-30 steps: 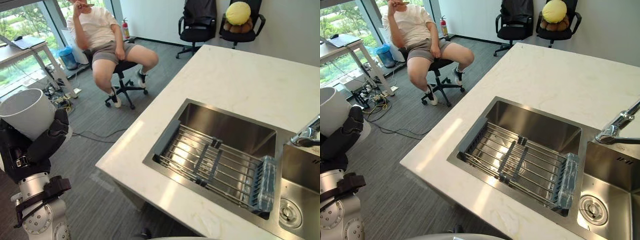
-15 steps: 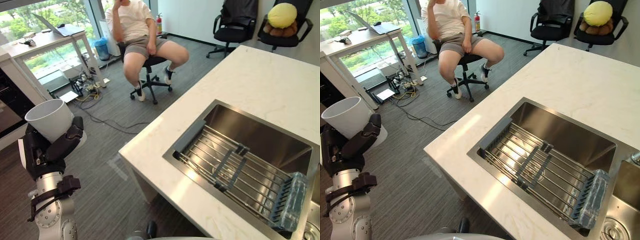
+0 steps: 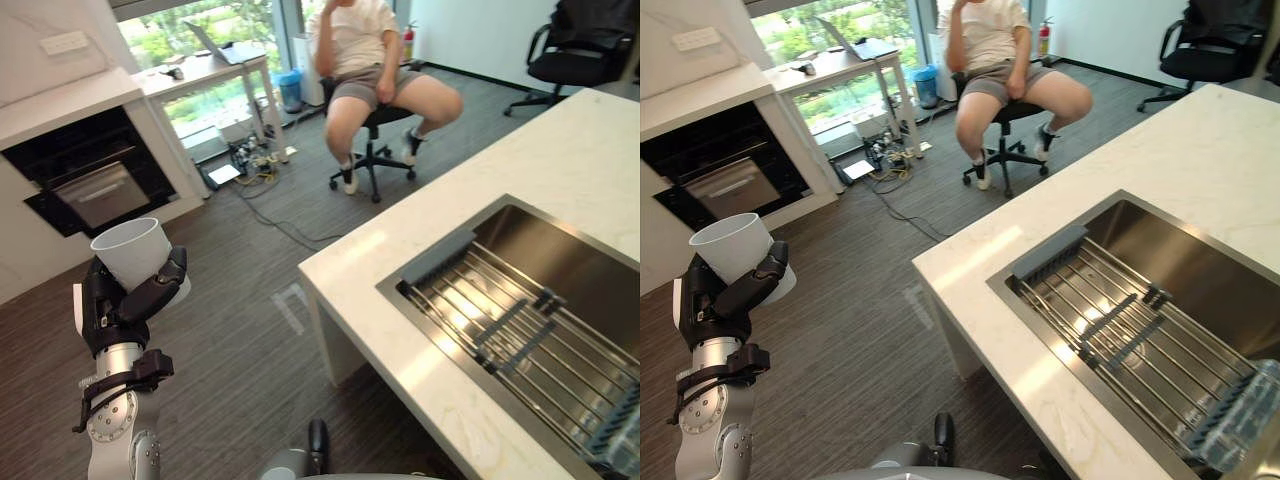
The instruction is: Walk over to the sink, pick up the cup, carry it to the dishwasher, place the cup inside the dishwasher, then close the dishwasher door
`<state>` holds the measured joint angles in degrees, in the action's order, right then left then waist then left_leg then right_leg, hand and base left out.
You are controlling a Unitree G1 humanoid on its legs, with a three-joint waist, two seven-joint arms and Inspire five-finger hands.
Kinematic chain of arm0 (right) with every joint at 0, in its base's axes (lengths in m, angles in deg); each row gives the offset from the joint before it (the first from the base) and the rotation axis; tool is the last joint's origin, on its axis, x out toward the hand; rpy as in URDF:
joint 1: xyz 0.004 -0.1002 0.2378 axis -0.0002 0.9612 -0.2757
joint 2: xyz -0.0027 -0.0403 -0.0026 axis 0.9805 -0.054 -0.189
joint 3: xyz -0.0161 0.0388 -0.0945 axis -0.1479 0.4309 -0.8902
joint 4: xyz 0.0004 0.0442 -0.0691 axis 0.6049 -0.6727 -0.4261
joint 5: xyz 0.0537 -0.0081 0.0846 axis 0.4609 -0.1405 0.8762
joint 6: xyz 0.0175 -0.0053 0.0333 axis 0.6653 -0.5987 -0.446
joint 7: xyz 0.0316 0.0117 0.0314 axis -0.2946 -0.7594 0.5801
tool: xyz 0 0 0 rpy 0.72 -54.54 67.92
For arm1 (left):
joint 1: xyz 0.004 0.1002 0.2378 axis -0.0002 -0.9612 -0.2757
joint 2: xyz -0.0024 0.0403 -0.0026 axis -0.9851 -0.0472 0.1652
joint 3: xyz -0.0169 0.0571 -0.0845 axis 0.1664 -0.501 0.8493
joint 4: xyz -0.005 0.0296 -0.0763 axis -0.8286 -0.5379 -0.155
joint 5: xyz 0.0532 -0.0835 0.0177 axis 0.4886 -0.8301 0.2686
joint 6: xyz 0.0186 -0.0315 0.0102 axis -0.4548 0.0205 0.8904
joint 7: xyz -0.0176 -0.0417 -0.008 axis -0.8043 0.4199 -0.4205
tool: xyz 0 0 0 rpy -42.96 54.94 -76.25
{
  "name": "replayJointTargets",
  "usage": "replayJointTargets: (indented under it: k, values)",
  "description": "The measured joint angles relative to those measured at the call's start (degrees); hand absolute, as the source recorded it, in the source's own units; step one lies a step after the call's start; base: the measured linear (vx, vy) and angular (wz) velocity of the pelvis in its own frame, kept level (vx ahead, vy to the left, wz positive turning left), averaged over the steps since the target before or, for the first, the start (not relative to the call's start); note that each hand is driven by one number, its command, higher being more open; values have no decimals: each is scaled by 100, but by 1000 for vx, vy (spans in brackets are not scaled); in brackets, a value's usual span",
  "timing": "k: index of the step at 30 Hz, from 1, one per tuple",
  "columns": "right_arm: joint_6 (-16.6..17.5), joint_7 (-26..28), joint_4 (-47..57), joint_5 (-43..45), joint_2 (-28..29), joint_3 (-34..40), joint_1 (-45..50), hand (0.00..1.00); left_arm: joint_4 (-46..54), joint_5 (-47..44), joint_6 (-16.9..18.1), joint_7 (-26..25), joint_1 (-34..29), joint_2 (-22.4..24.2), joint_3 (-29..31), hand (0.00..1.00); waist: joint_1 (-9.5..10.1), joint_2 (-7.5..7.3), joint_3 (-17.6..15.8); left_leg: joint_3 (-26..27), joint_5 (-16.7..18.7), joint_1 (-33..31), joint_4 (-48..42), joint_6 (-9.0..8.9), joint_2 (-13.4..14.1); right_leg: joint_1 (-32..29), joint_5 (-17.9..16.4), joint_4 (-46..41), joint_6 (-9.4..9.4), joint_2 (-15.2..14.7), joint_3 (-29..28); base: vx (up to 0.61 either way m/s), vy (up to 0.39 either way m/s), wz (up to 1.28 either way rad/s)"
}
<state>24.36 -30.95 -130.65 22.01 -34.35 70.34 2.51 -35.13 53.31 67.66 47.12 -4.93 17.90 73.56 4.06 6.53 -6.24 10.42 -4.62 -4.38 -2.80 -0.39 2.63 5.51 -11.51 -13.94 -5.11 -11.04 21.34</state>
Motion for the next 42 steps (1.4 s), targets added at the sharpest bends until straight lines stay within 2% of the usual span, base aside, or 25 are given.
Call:
replayJointTargets:
  k: [3,6,7,8,9,11,12,14,15,16,18,20,23,27,28,30,32,33,35,36,37,38,39,40,42]
  values:
    - [-2,109,-96,-29,-33,231,-20,100,-78,-36,-209,-13,-140,-7,138,0,14,10,41,156,-59,6,149,96,-179,68,66,40,-120,-179,150,77,95,32]
    - [113,281,-121,-67,78,379,-35,100,-111,-130,-346,35,-127,-5,60,0,-47,-4,66,699,69,-1,338,119,-191,247,141,300,-248,-229,424,95,53,67]
    - [218,292,-128,-12,171,388,-19,100,-110,-122,-399,133,-104,0,-42,0,-144,-111,78,1145,223,11,359,109,-197,344,182,518,-269,-284,522,100,64,104]
    - [264,292,-129,51,213,382,16,100,-105,-115,-421,263,-49,0,-227,0,-199,-9,149,1764,78,13,313,314,-46,441,153,418,-332,-315,790,113,65,115]
    - [264,288,-133,62,231,385,35,100,-103,-110,-445,324,1,-8,-355,0,-228,26,165,1956,-165,19,253,351,30,517,65,322,-357,-327,952,128,49,104]
    - [337,227,-181,212,315,396,34,100,-98,-109,-466,410,19,6,-646,0,-223,-86,168,1862,-212,135,278,383,-151,669,-58,185,-355,-487,1157,105,7,60]
    - [426,140,-193,213,357,368,29,100,-79,-108,-500,393,74,14,-832,0,-217,-81,168,1879,-145,137,340,506,-231,774,-101,185,-416,-549,1305,61,23,53]
    - [515,115,-169,229,357,239,28,100,-30,-78,-558,356,186,22,-1056,0,-335,-110,160,2679,33,129,250,536,-144,884,-59,268,-482,-593,1645,54,37,89]
    - [538,96,-189,263,337,88,35,100,-30,12,-602,335,387,25,-1210,0,-401,-124,145,2818,10,79,168,581,-142,950,-53,288,-493,-605,1908,45,28,95]
    - [571,15,-188,261,382,47,30,100,-16,13,-660,242,530,30,-1312,0,-380,-107,155,2686,-54,63,159,551,-170,1010,-54,287,-491,-617,2023,30,20,78]
    - [571,-61,-233,251,447,43,21,100,-15,-4,-690,59,630,115,-1372,0,-383,-202,106,2553,-59,127,196,560,-256,1146,-72,356,-460,-618,2144,-8,-8,38]
    - [507,-114,-260,230,452,40,15,100,-14,35,-786,-105,618,384,-1471,0,-368,-219,108,2387,-141,136,307,591,-353,1263,-78,463,-446,-584,2270,-37,-21,37]
    - [517,-153,-267,220,484,72,9,100,-13,53,-875,-163,535,497,-1774,0,-364,-233,99,2193,-300,161,491,621,-424,1347,-84,480,-429,-509,2454,-68,-13,39]
    - [513,-43,-275,-73,418,82,-16,100,25,57,-884,-176,401,654,-2086,0,-368,-178,124,1999,-507,214,775,693,-505,1365,-148,502,-374,-373,2466,-105,17,30]
    - [540,66,-274,-157,390,39,-11,100,47,135,-884,-193,393,694,-2131,0,-391,-164,112,1909,-524,188,777,707,-522,1347,-196,518,-415,-285,2328,-144,27,45]
    - [560,171,-276,-250,309,-134,-4,100,118,384,-889,-233,287,690,-2143,0,-396,-132,113,1911,-474,166,798,767,-517,1348,-224,521,-458,-220,2279,-157,50,39]
    - [573,200,-269,-245,225,-437,-13,100,302,749,-941,-178,200,694,-2148,0,-405,-121,108,2281,-380,62,684,895,-440,1312,-203,565,-460,-121,2336,-140,84,61]
    - [568,200,-264,-245,185,-583,-27,100,360,787,-968,-142,200,694,-2148,0,-404,-129,103,2317,-366,-20,586,922,-414,1307,-166,558,-444,-106,2400,-94,76,83]
    - [465,197,-260,-325,88,-1072,-177,100,502,798,-990,-78,180,680,-2145,0,-309,-185,63,2207,-255,-269,217,1087,-381,1314,-118,486,-490,-97,2605,-59,69,64]
    - [236,204,-268,-502,-52,-1467,-360,100,553,802,-991,-53,176,657,-2148,0,-198,-261,-1,2298,-90,-375,-18,1214,-343,1348,-67,468,-557,-93,2712,-29,86,73]
    - [100,224,-245,-520,-96,-1721,-511,100,585,800,-987,22,182,594,-2146,0,-166,-334,-62,2964,368,-382,-343,1354,-194,1434,-27,481,-588,-92,2906,-12,84,92]
    - [49,219,-217,-499,-106,-1794,-561,100,586,798,-987,71,193,560,-2156,0,-188,-380,-94,3340,587,-361,-531,1344,-94,1464,-32,492,-579,-78,3025,19,70,139]
    - [-37,199,-216,-476,-148,-1863,-672,100,584,794,-987,156,201,547,-2186,0,-269,-415,-178,3659,840,-361,-772,1346,44,1515,-140,516,-464,-33,3190,19,69,144]
    - [-90,184,-247,-487,-191,-1866,-832,100,554,792,-987,151,197,550,-2284,0,-269,-393,-290,3504,886,-355,-836,1348,-38,1514,-299,483,-470,28,2867,-8,128,139]
    - [-124,192,-245,-531,-223,-1893,-1002,100,425,795,-986,143,168,549,-2428,0,-133,-398,-276,3420,971,-283,-855,1194,-254,1537,-407,404,-470,-55,2531,-36,171,64]
